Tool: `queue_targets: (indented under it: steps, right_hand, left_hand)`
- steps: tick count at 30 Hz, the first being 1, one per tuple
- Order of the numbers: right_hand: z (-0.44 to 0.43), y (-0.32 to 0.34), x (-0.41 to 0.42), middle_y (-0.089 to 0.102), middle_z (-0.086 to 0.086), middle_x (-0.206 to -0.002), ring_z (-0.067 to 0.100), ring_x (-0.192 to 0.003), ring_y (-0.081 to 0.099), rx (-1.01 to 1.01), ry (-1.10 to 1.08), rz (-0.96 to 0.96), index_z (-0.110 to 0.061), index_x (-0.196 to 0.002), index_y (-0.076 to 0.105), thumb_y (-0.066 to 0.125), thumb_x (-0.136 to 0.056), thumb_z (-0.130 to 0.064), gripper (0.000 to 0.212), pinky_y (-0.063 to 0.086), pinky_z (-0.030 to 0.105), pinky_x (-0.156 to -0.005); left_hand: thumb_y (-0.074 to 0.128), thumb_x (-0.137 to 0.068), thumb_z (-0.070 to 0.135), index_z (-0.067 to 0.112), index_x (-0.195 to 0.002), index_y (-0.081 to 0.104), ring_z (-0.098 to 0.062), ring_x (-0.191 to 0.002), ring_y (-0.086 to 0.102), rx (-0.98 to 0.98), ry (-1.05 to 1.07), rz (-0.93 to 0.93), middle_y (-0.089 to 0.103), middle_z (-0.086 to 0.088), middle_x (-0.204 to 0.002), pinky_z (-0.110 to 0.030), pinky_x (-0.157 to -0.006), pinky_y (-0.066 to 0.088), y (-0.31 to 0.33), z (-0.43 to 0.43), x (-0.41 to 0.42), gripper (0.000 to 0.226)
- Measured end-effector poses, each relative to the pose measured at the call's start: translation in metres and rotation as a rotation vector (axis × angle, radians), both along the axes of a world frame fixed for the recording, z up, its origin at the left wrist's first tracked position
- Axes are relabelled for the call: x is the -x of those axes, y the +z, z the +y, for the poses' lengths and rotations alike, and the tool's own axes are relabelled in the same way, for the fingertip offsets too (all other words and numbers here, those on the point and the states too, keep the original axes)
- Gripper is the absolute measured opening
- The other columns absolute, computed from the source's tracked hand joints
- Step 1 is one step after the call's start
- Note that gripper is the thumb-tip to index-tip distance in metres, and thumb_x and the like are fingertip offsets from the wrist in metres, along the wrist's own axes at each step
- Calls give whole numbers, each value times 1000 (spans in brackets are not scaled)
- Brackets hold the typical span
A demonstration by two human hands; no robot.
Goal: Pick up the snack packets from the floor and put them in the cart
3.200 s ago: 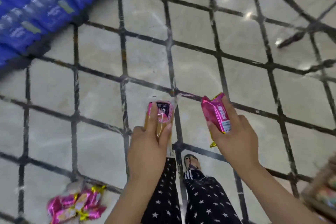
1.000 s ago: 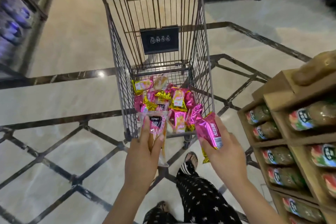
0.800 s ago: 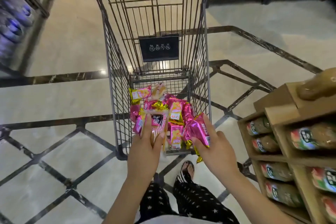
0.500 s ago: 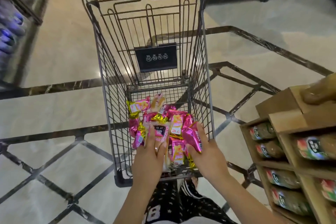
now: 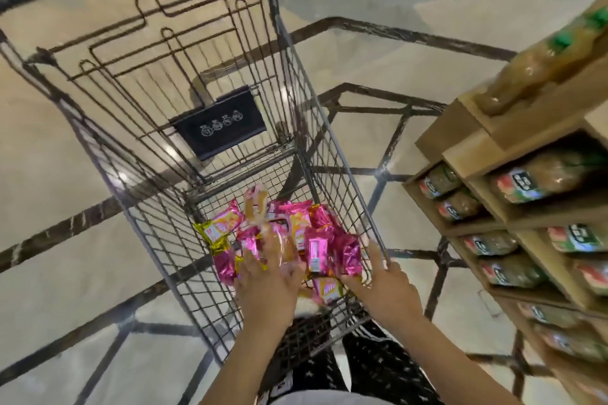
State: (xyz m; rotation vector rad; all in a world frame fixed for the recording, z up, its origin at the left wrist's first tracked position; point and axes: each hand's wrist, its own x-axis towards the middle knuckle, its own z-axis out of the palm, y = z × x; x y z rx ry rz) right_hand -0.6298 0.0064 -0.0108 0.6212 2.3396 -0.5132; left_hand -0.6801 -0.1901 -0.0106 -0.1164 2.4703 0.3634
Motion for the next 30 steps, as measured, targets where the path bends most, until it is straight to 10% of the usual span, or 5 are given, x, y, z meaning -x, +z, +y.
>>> queue_targets:
  steps: [17,30]
  right_hand:
    - [43,23,-215,33,12,-150,32,-137,31,-212,-857,48,-29,-155,-2,40,-91,-67,85,36,42,-107]
    - [77,46,-495,29,13,-154,30,-139,31,-251,-1421,86,-27,-155,0,34,-91,-70,84,38,38,-107]
  left_hand:
    - [23,-95,69,25,-157,-8,-34,-151,-5,-56,-1088,63,-8,-20,-163,-44,-123,3,31,148,-71,82]
    - [30,-98,64,29,-157,-4,-36,-150,-13,-14,-1667,37,-16,-15,-163,-46,-123,0,63,290,-348,77]
